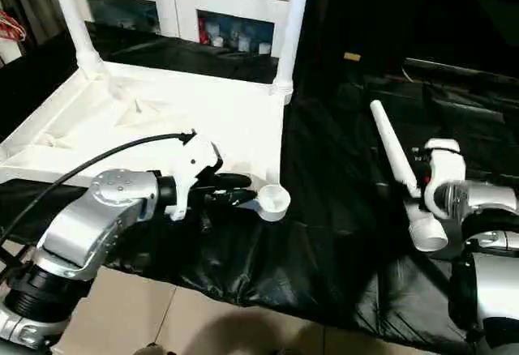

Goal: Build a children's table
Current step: Pick table leg

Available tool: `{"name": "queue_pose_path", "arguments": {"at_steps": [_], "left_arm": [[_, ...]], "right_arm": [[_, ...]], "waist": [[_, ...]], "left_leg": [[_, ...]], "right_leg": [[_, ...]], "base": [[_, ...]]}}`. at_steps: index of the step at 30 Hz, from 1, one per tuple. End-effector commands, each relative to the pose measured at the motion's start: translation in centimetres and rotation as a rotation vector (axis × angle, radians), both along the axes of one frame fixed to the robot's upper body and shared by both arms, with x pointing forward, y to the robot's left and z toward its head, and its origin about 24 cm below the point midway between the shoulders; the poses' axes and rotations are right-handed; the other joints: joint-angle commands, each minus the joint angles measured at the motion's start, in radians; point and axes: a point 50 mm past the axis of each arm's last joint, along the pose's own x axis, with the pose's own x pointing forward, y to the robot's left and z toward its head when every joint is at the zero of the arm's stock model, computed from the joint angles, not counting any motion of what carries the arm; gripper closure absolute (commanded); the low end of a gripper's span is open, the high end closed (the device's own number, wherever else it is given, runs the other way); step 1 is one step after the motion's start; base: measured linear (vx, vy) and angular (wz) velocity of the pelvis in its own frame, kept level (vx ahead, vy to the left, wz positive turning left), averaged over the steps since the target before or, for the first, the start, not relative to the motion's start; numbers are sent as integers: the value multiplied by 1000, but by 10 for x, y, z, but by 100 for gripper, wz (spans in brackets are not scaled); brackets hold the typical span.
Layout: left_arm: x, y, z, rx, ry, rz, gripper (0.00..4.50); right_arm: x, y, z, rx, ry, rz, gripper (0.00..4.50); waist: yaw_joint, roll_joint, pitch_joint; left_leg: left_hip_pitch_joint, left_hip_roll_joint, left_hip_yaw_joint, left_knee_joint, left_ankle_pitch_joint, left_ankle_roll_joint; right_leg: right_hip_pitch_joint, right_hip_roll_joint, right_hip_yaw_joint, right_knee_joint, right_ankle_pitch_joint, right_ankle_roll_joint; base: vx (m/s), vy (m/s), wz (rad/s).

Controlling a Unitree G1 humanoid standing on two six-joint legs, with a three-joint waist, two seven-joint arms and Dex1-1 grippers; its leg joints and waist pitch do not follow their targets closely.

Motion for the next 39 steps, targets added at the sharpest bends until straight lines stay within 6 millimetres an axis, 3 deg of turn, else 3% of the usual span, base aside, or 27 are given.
{"name": "queue_pose_path", "arguments": {"at_steps": [1,2,7,15,28,35,39], "left_arm": [[0,-2,8,-15,-28,-26,275],[0,-1,9,-10,-40,-30,252],[-2,-1,11,-8,-68,-54,224],[-1,-2,15,-35,-74,-66,152],[11,1,18,-3,-119,-17,37],[16,0,20,-17,-87,-15,0],[28,-5,25,-88,-85,93,0]], "right_arm": [[-3,-2,-2,-9,32,-5,0],[-4,-2,-4,-24,51,-1,0],[-7,-2,-8,-34,85,0,0],[-10,2,-13,6,113,-3,74],[-10,4,-14,75,88,-30,191],[-7,5,-10,170,26,-69,247],[7,12,7,381,-156,-98,263]], "waist": [[1,-20,-70],[0,-21,-70],[1,-21,-71],[2,-22,-72],[3,-26,-71],[4,-25,-72],[4,-29,-74]], "left_leg": [[-2,-20,25,-54,-200,35],[-3,-20,25,-54,-197,35],[-2,-19,26,-53,-195,35],[-2,-18,27,-52,-187,35],[-1,-19,24,-54,-211,23],[-2,-20,25,-53,-203,21],[-1,-19,25,-50,-213,36]], "right_leg": [[65,-15,9,-70,-288,-190],[65,-15,9,-69,-284,-188],[64,-15,10,-68,-278,-189],[65,-13,11,-64,-248,-203],[63,-15,10,-70,-296,-178],[65,-14,11,-66,-277,-190],[65,-14,11,-65,-268,-193]], "base": [[0,0,0],[0,0,0],[0,0,0],[0,0,0],[0,0,0],[0,0,0],[0,0,0]]}}
